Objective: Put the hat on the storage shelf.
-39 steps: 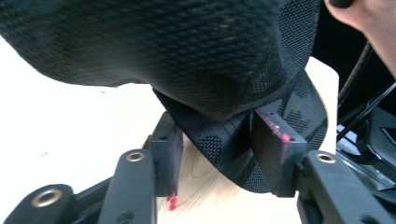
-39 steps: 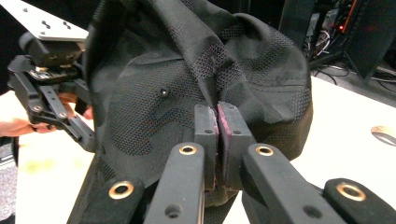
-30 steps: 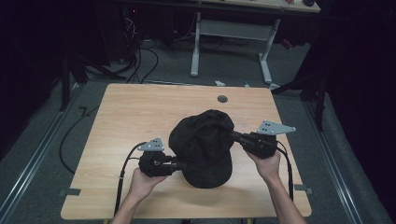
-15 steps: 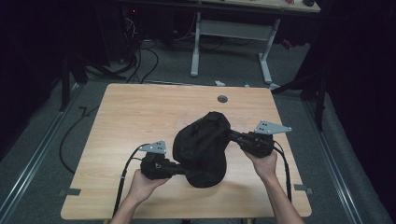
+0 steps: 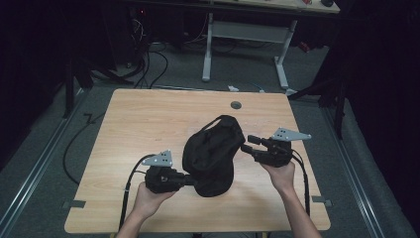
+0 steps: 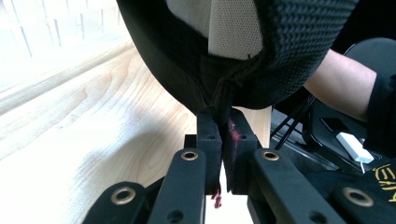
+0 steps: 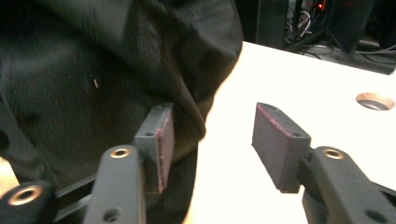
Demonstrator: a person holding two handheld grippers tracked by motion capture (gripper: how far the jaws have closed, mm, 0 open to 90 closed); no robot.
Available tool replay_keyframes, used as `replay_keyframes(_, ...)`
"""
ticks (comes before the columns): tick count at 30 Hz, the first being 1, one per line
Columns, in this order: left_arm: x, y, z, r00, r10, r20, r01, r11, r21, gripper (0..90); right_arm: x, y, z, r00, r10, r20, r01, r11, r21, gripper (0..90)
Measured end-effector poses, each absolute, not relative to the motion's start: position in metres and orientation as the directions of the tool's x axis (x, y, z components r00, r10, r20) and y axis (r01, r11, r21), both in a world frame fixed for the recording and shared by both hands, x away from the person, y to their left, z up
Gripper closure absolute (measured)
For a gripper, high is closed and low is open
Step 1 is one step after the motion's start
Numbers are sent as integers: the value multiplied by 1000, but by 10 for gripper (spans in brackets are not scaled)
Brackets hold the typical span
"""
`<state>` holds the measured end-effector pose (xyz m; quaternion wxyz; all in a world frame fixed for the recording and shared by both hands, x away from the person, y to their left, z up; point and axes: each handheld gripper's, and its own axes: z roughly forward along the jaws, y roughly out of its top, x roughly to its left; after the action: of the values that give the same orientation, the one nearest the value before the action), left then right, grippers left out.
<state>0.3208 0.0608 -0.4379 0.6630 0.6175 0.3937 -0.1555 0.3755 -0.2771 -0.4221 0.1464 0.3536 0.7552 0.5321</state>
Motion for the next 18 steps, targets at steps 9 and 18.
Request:
replay_keyframes(9,321,68,-433,647,305,-699,658,239,714,864,363,-294,-450,-638,756,149,455,213,864,437)
replay_keyframes(18,325,71,-428,644,349,-681,627,270,731,865,352,-308,-506,-490,864,117,613,246,751,474)
